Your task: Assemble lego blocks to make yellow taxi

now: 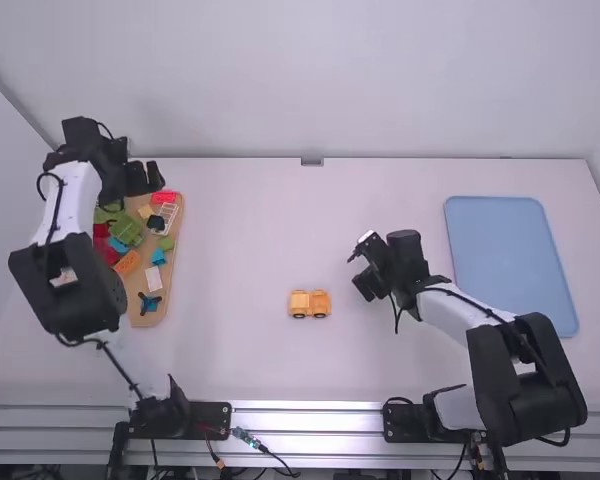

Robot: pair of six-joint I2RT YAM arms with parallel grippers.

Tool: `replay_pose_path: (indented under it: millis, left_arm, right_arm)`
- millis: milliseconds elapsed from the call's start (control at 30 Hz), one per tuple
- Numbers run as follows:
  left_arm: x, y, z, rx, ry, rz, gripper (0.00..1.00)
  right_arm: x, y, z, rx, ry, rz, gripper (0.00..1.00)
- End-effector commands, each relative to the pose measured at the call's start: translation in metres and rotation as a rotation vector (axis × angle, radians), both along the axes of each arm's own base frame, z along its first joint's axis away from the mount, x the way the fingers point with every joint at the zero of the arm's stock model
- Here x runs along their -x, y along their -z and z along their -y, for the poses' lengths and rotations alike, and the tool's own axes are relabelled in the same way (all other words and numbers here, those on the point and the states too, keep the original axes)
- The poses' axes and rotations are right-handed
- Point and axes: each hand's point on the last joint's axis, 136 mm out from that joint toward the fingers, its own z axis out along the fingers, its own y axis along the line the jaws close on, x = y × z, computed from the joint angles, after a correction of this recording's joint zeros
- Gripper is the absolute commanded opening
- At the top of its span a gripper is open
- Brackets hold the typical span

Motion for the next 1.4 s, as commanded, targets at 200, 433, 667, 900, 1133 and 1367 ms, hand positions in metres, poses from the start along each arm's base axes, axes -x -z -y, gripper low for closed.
replay_pose_path:
  millis: [200, 433, 667, 900, 1133, 1367]
  left_arm:
    - [-0.039, 0.051, -0.026, 0.07, -0.088, -0.126, 0.99]
    - [-0.025, 0.098, -0.042, 0.003, -0.202, -0.289, 0.99]
    - [-0.012, 0.106, -0.045, -0.002, -0.214, -0.338, 0.99]
    - [-0.019, 0.109, -0.036, 0.052, -0.192, -0.308, 0.71]
    - [-0.012, 0.117, -0.034, 0.064, -0.227, -0.341, 0.54]
    - [-0.008, 0.135, -0.036, 0.061, -0.231, -0.355, 0.59]
  right_arm:
    - [0.002, -0.005, -0.01, -0.032, -0.003, 0.008, 0.99]
    - [0.001, -0.006, -0.012, -0.03, -0.019, 0.018, 0.99]
    - [-0.003, -0.01, -0.013, -0.037, -0.018, 0.039, 0.99]
    - [-0.004, -0.011, -0.014, -0.039, -0.019, 0.046, 0.99]
    - [-0.007, -0.014, -0.014, -0.063, 0.008, 0.054, 0.99]
    - [-0.007, -0.014, -0.015, -0.065, 0.004, 0.053, 0.99]
